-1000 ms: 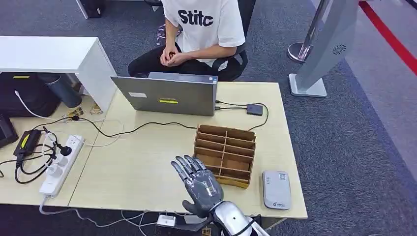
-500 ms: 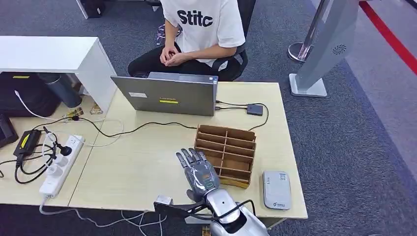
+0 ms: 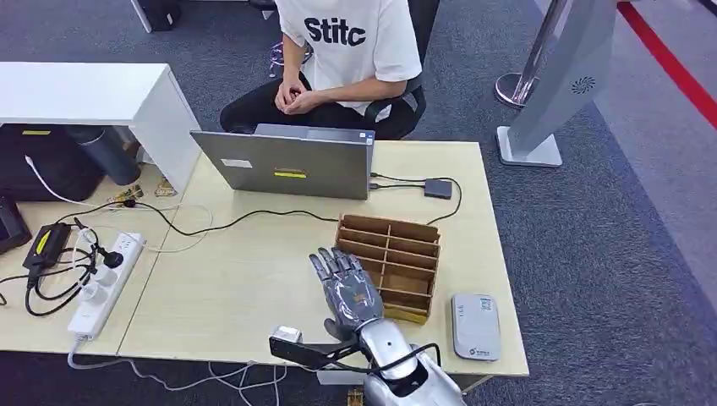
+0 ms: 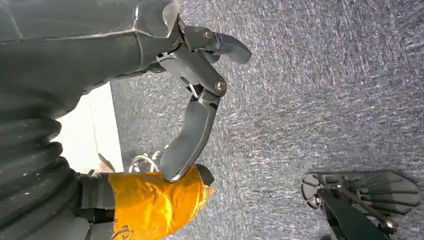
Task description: Pass the card to the sensor for recognition and then transmit it.
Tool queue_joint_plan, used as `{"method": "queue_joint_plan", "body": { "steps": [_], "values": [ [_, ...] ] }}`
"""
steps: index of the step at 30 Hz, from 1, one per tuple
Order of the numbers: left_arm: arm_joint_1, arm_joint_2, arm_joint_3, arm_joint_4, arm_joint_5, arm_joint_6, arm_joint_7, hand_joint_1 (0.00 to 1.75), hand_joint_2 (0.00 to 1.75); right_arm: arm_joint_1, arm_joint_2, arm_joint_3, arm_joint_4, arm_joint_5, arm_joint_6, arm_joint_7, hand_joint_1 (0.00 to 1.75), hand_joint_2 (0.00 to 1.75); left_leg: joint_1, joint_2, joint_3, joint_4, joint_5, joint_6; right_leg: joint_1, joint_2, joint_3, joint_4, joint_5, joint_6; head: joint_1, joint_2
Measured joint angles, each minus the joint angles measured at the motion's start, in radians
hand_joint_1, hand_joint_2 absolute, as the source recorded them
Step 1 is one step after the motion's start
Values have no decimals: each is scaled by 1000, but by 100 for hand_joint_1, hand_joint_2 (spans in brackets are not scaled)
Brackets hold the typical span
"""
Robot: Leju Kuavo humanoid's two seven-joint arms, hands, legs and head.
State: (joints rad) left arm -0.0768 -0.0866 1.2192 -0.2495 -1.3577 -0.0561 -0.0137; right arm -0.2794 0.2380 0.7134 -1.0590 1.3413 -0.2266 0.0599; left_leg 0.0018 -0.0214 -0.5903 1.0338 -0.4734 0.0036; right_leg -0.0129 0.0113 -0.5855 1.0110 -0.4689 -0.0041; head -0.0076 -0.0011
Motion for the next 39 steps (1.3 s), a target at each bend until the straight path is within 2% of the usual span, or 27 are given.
{"method": "queue_joint_plan", "body": {
  "steps": [6,11,16,27,39],
  "values": [
    [0,0,0,0,16,6,0,0,175,76,-15,0,-118,-12,-5,-66,0,175,0,0,0,0,0,0,0,0,0,0,0,0,0,0],
    [0,0,5,0,23,11,0,0,175,134,-49,-1,-232,-15,-2,-74,0,175,0,0,-1,0,-1,1,0,0,0,0,0,0,0,0],
    [0,0,8,0,27,13,0,0,175,145,-61,-10,-279,-13,10,-70,0,175,0,1,0,0,-1,1,0,0,0,-1,0,0,0,0],
    [0,0,11,0,30,14,0,0,175,151,-62,-33,-275,12,47,-10,0,175,0,1,0,0,-1,1,0,0,0,0,0,0,0,0],
    [0,0,14,0,15,11,0,0,175,128,-47,-49,-183,-6,43,-3,0,175,0,1,0,0,-1,1,0,0,0,0,0,0,0,0]
  ]
}}
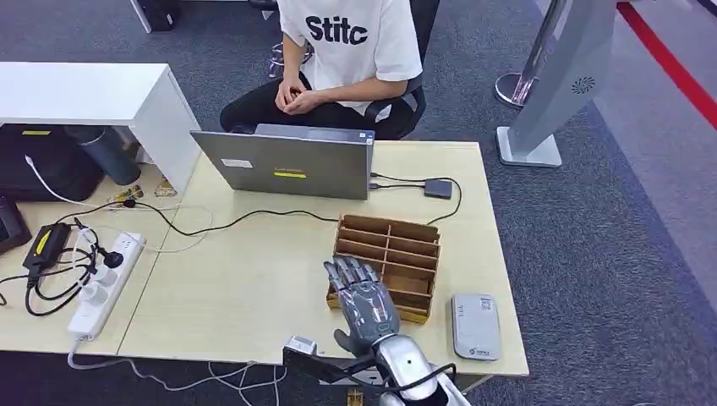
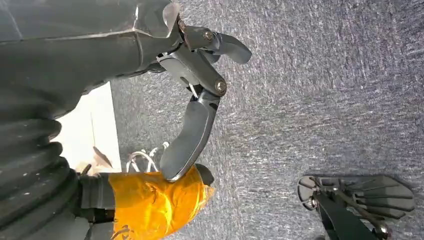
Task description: Pass the card to the sensor for recognition and then transmit it.
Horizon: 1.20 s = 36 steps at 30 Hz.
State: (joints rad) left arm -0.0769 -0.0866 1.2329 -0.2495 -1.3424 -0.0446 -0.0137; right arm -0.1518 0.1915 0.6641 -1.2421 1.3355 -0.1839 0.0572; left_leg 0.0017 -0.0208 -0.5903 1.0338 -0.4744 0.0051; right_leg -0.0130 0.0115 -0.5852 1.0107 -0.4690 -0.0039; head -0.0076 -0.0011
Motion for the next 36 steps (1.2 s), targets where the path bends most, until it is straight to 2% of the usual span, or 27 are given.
{"method": "queue_joint_plan", "body": {
  "steps": [17,18,19,20,25,29,34,36],
  "values": [
    [0,0,0,0,-8,0,-2,0,175,-23,15,-18,81,-6,-23,4,0,175,0,0,0,0,0,0,0,0,0,0,0,0,0,0],
    [0,0,0,0,-9,0,-2,0,175,-24,16,-18,84,-6,-26,4,33,175,0,0,0,0,0,0,0,0,0,0,0,0,0,0],
    [0,0,0,0,-10,0,-2,0,175,-25,16,-19,88,-6,-29,4,140,175,0,0,0,0,0,0,0,0,0,0,0,0,0,0],
    [0,0,0,0,-10,0,-2,0,175,-26,16,-20,91,-6,-32,4,147,175,0,0,0,0,0,0,0,0,0,0,0,0,0,0],
    [0,0,0,0,-13,0,-2,0,175,-26,16,-25,96,0,-37,10,148,175,0,0,0,0,0,0,0,0,0,0,0,0,0,0],
    [0,0,0,0,-13,0,-2,0,175,-28,16,-26,97,3,-40,11,162,175,0,0,0,0,0,0,0,0,0,0,0,0,0,0],
    [0,0,0,0,-13,0,-2,0,175,-31,16,-26,98,22,-43,22,161,175,0,0,0,0,0,0,0,0,0,0,0,0,0,0],
    [0,0,0,0,-15,0,-2,0,175,-32,16,-26,98,29,-48,26,154,175,0,0,0,0,0,0,0,0,0,0,0,0,0,0]
  ]
}}
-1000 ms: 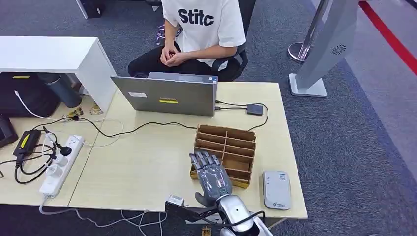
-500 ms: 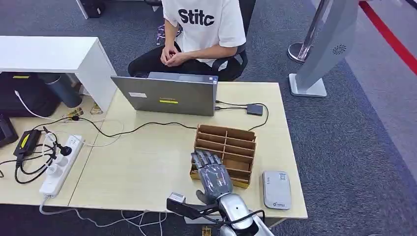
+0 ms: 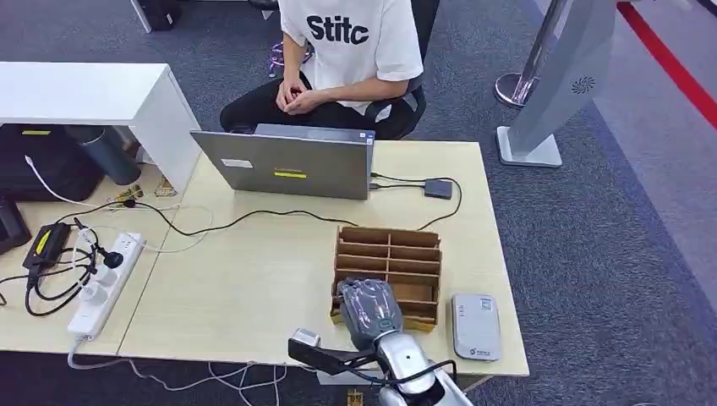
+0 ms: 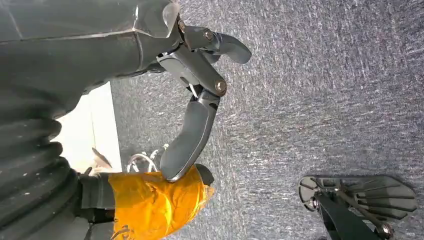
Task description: Pass the card to the sensor for recognition and then transmit it.
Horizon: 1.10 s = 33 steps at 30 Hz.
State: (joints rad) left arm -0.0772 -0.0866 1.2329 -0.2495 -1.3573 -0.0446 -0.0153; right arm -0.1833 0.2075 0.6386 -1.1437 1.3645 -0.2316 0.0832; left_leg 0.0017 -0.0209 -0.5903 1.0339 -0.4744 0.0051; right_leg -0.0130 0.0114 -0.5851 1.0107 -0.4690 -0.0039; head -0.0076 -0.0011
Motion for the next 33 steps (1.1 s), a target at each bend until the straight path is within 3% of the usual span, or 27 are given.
{"method": "queue_joint_plan", "body": {
  "steps": [9,17,23,26,33],
  "values": [
    [0,0,0,0,-1,0,0,0,175,1,0,-1,-21,26,-22,8,155,175,0,0,0,0,0,0,0,0,0,0,0,0,0,0],
    [0,0,0,0,-6,-2,0,0,175,16,-8,-23,-133,49,-64,-6,169,175,0,0,0,0,0,0,0,0,0,0,0,0,0,0],
    [0,0,0,0,-7,-3,0,0,175,26,-17,-26,-194,61,-83,-25,166,175,0,0,0,0,0,0,0,0,0,0,0,0,0,0],
    [0,0,0,0,-9,-4,-3,0,175,32,-20,-26,-258,59,-99,-45,173,175,0,0,0,0,0,0,0,0,0,0,0,0,0,0],
    [0,1,0,0,-17,-6,-3,0,175,20,-24,-26,-418,12,-49,-79,175,175,0,0,0,0,0,0,0,0,0,0,0,0,0,0]
  ]
}}
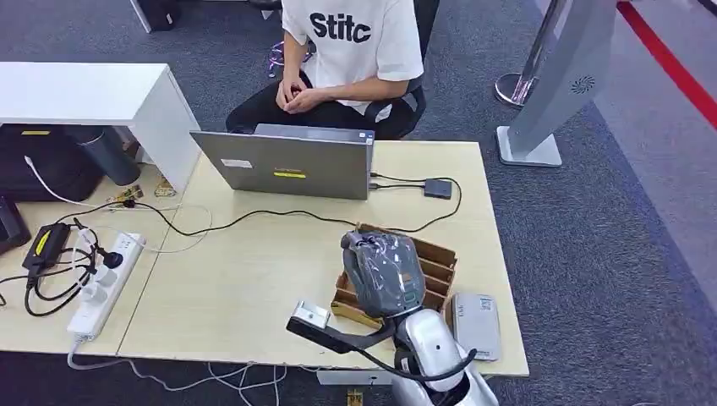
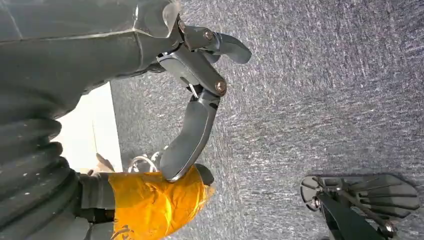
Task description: Pass the card to the sensor for recognition and then transmit it.
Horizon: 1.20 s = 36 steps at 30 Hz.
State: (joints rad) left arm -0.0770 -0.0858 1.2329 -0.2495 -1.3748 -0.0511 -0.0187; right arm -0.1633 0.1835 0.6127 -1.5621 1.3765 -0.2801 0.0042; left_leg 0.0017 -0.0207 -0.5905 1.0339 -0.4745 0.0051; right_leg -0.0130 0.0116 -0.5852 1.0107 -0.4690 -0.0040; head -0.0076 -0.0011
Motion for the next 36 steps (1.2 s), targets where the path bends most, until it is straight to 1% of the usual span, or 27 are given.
{"method": "queue_joint_plan", "body": {
  "steps": [2,4,7,12,14,18,21,24,26,30,36],
  "values": [
    [-1,2,0,0,-7,-2,-2,0,175,-34,2,0,-11,-17,45,1,175,175,0,0,0,0,0,0,0,0,0,0,0,0,0,0],
    [-1,5,0,0,-9,-8,-2,0,175,-68,10,0,-12,-28,71,2,175,175,0,0,0,0,0,0,0,0,0,0,0,0,0,0],
    [0,8,0,0,-11,-9,-3,0,175,-99,18,-1,-12,-31,80,2,175,175,0,0,1,0,0,0,0,0,0,0,0,0,0,0],
    [-1,9,0,0,-16,-9,-3,0,175,-114,19,-1,-11,-38,85,2,175,175,0,0,0,0,0,0,0,0,0,0,0,0,0,0],
    [-1,11,-1,0,-23,-11,-5,0,175,-136,26,-1,0,-47,102,4,175,175,0,0,0,0,0,0,0,0,0,0,0,0,0,0],
    [-3,14,-11,0,-40,-18,-6,0,175,-231,58,-12,78,-57,134,24,175,175,0,1,1,0,1,-1,0,1,0,1,0,0,0,0],
    [-4,15,-25,0,-57,-19,-6,0,175,-313,89,-27,176,-50,148,55,175,175,0,1,1,0,2,-2,0,1,0,1,1,-1,0,0],
    [-7,15,-38,0,-68,-21,-8,0,175,-394,120,-51,287,-41,148,77,175,175,0,1,1,0,2,-2,0,0,0,1,2,-2,0,0],
    [-9,15,-42,0,-72,-24,-9,0,175,-433,135,-63,343,-47,141,77,175,175,0,0,1,0,2,-2,0,0,0,1,2,-2,0,0],
    [-11,14,-52,0,-74,-26,-9,0,175,-474,155,-70,410,-50,134,76,175,175,0,0,1,0,2,-2,0,0,0,1,2,-2,0,0],
    [-12,14,-57,0,-74,-26,-8,0,175,-497,165,-74,450,-54,132,76,175,175,0,0,1,0,2,-2,0,0,0,1,2,-2,0,0]
  ]
}}
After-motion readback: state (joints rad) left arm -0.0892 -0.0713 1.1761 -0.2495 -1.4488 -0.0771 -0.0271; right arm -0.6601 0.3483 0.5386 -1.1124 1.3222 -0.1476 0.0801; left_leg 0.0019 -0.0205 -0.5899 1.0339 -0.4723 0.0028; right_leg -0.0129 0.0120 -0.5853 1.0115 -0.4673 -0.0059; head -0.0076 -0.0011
